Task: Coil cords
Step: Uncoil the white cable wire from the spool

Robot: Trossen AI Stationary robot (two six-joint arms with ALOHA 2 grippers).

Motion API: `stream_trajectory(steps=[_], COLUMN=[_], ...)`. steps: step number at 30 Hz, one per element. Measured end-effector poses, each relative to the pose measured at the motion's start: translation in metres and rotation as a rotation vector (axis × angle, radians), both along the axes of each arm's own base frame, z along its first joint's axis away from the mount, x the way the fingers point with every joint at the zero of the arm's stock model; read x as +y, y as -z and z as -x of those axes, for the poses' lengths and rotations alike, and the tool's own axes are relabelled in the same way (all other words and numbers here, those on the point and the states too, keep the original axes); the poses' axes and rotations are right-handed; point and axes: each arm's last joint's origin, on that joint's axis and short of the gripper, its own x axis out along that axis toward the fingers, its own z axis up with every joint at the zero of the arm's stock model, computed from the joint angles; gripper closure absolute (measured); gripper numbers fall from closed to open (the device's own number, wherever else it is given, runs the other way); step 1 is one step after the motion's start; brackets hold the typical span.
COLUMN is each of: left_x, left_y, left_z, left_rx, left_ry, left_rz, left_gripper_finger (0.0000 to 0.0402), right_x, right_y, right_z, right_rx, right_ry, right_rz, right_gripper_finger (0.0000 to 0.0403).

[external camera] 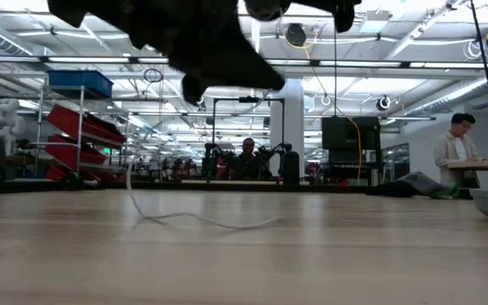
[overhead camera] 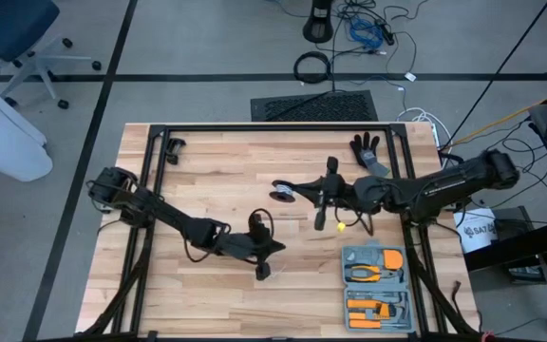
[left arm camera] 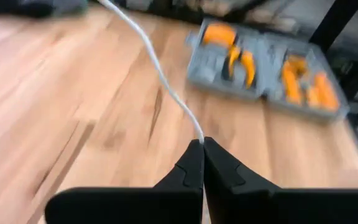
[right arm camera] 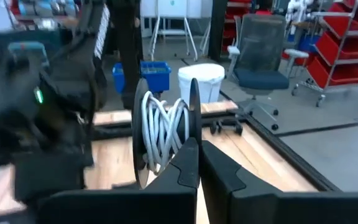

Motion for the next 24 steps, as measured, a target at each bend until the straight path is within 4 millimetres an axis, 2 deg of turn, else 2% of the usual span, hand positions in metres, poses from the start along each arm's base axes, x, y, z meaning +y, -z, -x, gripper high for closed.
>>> stream_trajectory(steps=[6, 11, 14, 19, 24], left_x=[0.003, 0.005, 0.004, 0.003, 0.003], left_y=[-0.01, -0.036, -0.052, -0.079, -0.089], left_z=[0.019, 0.038, 0.049, 0.063, 0.071], left_rx=[0.129, 0.127, 0.099, 0.002, -0.017], left_ry=[-0.031, -0.064, -0.067, -0.031, 0.005], left_rz=[0.023, 0.092, 0.074, 0.059, 0.012], left_gripper_finger=[0.0402, 0.0387, 0.0353, 0.0274, 0.0208], right_x=[0.009, 0.013, 0.016, 0.019, 0.021], right_y=[-0.012, -0.017, -0.018, -0.017, -0.015], right_z=[0.021, 0.039, 0.049, 0.058, 0.059], right_rx=[0.017, 0.056, 0.078, 0.123, 0.135], right_ry=[-0.058, -0.107, -0.129, -0.151, -0.155], right_rz=[0.003, -0.024, -0.035, -0.052, -0.059], right_gripper_finger=[0.0403, 0.0403, 0.0403, 0.0403, 0.0403])
